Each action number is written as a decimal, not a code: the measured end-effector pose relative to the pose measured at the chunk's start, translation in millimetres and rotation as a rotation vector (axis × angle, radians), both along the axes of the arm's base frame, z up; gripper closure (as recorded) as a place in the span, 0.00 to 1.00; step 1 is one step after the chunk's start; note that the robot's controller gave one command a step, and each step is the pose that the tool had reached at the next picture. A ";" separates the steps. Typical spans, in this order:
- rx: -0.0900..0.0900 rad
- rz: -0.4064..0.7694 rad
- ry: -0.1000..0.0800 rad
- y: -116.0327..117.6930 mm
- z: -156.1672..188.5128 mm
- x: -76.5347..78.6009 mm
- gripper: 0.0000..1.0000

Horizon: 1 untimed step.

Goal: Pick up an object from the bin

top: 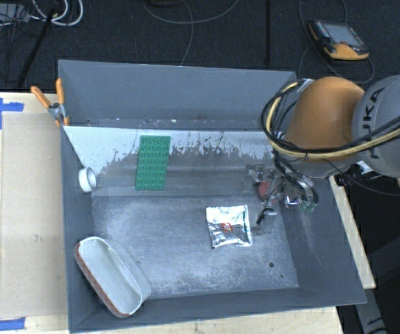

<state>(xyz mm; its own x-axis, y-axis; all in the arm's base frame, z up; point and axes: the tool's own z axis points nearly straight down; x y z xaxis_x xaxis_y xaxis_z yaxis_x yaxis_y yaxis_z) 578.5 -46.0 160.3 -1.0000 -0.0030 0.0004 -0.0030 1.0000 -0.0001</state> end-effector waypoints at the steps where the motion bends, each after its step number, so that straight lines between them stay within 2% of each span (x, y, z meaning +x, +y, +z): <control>1: 0.001 -0.174 0.006 24.7 -94.1 11.9 0.00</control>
Offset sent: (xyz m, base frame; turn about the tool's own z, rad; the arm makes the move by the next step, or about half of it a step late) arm 0.0132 0.0232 -0.0903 0.1749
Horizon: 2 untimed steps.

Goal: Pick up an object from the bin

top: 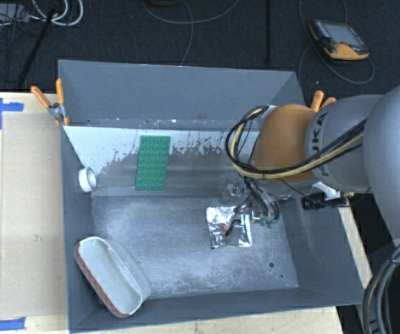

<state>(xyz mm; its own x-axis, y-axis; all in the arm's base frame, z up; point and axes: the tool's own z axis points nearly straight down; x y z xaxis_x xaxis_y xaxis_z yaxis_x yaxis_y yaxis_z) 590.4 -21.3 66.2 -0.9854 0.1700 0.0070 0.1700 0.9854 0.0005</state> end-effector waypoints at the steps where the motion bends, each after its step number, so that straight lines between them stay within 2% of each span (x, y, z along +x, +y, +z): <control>1: -0.002 0.002 -0.009 -0.6 4.4 2.4 1.00; 2: -0.001 0.014 -0.017 -1.0 133.7 11.2 1.00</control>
Offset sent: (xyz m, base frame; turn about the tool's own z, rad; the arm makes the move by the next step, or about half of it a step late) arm 0.0000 0.0000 0.0000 0.0000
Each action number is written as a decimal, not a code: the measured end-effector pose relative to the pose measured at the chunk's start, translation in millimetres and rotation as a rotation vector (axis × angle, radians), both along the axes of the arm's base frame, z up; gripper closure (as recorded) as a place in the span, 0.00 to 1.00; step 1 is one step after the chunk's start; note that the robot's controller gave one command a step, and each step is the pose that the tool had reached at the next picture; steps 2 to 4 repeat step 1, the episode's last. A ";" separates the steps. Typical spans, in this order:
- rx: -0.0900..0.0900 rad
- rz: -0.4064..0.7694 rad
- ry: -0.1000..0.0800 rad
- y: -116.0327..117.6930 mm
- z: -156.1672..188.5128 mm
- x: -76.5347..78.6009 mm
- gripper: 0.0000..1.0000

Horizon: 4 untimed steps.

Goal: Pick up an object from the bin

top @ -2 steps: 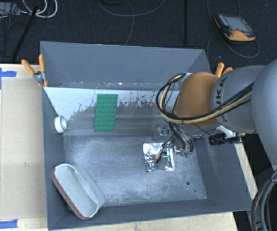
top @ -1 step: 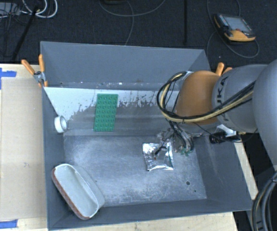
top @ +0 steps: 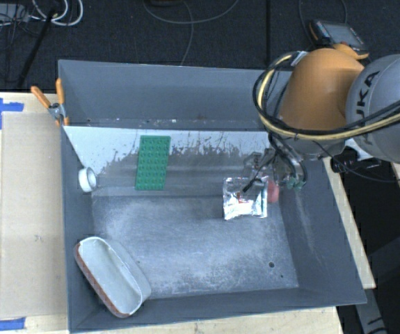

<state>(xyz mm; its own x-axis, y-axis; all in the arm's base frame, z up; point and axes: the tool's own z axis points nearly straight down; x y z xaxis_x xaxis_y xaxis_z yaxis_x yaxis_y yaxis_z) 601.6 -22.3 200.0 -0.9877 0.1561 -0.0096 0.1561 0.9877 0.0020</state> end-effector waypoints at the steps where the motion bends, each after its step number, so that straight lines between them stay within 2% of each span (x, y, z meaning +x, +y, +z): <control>1: 0.000 -0.016 -0.002 -2.6 91.4 7.6 1.00; 4: 0.000 -0.016 -0.002 -2.6 91.4 7.6 1.00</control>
Offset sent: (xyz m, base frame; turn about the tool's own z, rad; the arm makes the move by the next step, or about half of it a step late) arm 0.0054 -0.0020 0.0863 0.0170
